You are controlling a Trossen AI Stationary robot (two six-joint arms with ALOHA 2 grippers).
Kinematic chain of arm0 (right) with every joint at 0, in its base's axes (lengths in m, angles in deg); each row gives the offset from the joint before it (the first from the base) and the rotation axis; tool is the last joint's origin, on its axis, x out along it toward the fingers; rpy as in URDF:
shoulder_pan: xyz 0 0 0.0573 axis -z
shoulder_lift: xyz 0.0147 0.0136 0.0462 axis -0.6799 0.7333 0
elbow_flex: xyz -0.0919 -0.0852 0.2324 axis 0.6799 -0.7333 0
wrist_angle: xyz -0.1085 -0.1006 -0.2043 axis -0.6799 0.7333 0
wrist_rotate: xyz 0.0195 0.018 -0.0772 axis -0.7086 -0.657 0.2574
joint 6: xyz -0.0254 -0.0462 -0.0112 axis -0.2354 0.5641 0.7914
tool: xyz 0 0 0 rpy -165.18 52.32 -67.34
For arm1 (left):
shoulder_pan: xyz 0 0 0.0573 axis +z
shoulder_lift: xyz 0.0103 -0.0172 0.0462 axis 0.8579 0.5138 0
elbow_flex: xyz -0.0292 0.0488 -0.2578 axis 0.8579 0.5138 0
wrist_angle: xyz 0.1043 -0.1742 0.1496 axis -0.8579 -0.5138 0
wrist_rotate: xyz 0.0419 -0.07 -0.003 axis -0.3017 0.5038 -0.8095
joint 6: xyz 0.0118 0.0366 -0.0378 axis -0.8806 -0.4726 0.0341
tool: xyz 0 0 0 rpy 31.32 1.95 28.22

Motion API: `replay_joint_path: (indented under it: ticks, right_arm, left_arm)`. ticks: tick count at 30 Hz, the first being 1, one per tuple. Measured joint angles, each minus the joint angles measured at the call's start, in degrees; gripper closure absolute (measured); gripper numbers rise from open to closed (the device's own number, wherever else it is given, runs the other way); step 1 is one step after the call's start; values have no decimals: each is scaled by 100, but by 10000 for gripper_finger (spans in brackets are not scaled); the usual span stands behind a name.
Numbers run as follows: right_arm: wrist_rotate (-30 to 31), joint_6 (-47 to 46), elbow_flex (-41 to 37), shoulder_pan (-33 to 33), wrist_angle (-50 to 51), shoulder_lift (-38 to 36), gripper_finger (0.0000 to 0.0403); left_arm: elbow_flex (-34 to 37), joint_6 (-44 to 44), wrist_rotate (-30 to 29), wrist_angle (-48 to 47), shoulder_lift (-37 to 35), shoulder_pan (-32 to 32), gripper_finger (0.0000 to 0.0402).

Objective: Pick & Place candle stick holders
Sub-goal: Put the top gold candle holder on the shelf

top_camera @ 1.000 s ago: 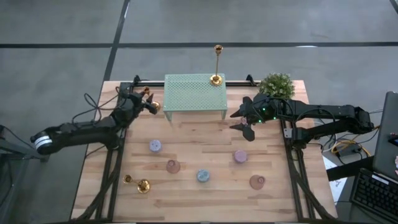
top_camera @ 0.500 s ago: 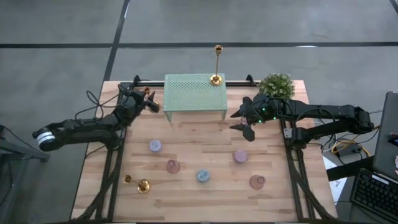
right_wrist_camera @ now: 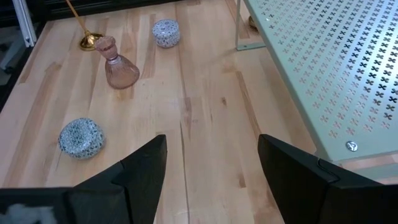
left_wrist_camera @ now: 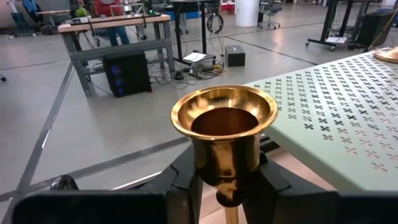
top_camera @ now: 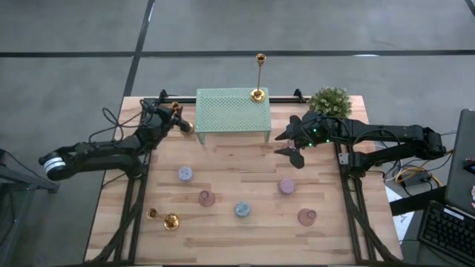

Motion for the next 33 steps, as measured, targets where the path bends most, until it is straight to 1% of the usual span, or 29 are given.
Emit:
replay_joint_path:
  ticks: [4, 7, 12, 15, 20, 23, 27, 33]
  right_arm:
    - [1, 0, 0, 0, 0, 0, 158]
    - [2, -17, 0, 0, 1, 0, 158]
    - [1, -22, 0, 0, 0, 0, 158]
    - [1, -22, 0, 0, 0, 0, 158]
    - [2, -22, 0, 0, 0, 0, 158]
    - [2, -21, 0, 0, 0, 0, 158]
    - [2, -11, 0, 0, -1, 0, 158]
    - [4, 0, 0, 0, -2, 0, 158]
  left_arm:
    - [0, -27, -1, 1, -50, 0, 319]
    - [-39, -203, -1, -7, -142, 0, 319]
    - [-316, -394, -3, -165, -328, 0, 319]
    - [-628, -542, -1, -639, -427, 0, 319]
    - [-1363, -872, -8, -1905, -474, 0, 319]
    - [-1781, -1048, -144, -2460, -468, 0, 319]
    - [-2217, -1300, -339, -2655, -468, 0, 319]
    - [-2857, -1414, -347, -2651, -468, 0, 319]
